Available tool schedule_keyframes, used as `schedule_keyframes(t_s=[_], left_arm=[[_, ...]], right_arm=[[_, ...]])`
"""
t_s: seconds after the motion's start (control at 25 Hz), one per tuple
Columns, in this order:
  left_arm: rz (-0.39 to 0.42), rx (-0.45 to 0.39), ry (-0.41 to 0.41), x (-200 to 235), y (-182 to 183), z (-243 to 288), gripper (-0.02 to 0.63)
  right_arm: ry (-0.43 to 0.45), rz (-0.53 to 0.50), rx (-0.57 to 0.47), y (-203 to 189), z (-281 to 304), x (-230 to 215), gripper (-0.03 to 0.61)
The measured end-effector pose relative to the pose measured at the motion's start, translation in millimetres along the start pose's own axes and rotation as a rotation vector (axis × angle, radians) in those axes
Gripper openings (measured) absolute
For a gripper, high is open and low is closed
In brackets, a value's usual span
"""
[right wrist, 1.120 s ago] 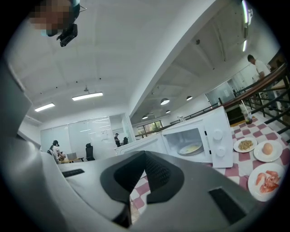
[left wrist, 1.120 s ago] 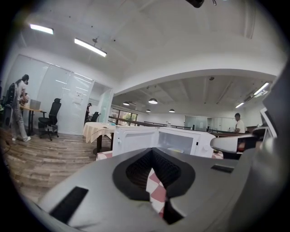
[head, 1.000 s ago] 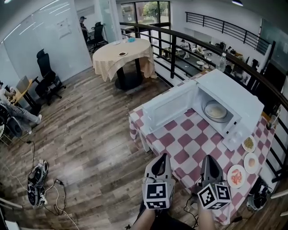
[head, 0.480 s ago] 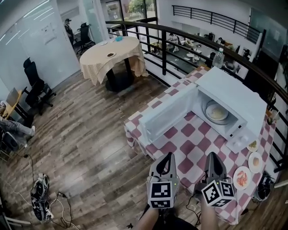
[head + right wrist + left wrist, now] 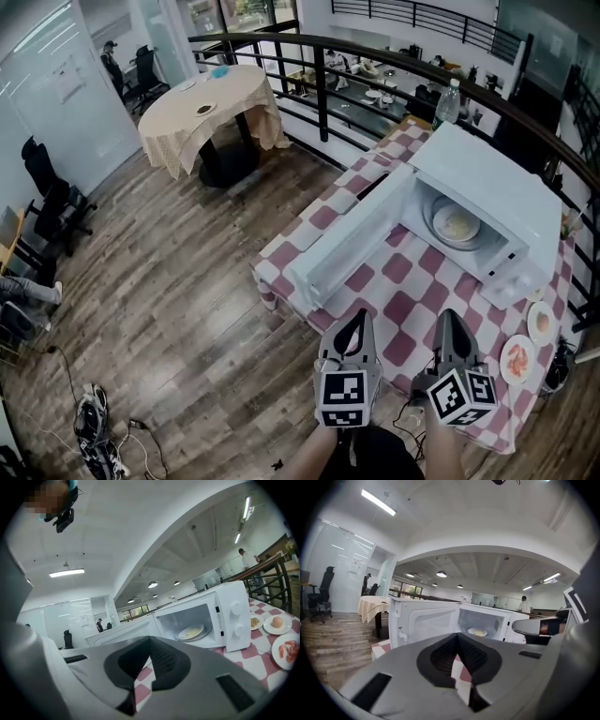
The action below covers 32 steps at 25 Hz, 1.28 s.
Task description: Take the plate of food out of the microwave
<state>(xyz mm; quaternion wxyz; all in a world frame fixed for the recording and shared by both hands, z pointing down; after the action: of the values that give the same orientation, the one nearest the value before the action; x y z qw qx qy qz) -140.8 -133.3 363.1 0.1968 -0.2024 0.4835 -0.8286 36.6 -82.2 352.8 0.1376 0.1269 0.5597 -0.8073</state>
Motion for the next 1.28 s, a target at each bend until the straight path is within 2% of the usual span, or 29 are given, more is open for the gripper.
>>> schedule_keyframes(t_s=[0.44,1.28], left_arm=[[0.007,0.031,-0.075,4,1,31,0.017],[-0.025,0.115,-0.096,-21,15,113,0.017]], right_arm=[[-0.065,0.008,0.009,-6,11,-3,-0.005],[-0.078,0.074,0.062,18,63,-58,-0.005]])
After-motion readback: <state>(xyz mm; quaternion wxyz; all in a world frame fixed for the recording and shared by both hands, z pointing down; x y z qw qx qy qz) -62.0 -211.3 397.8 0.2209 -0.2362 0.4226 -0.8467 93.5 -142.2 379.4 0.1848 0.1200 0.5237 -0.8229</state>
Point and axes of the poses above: the fingertips, and each gripper's own axes: z forward along the fingers, x to its left, y out of its top, the point moved 5 cm from there along -z, backward along the fingers, and after that the axes turned 14 degrees about x, right-handed, at the moved point
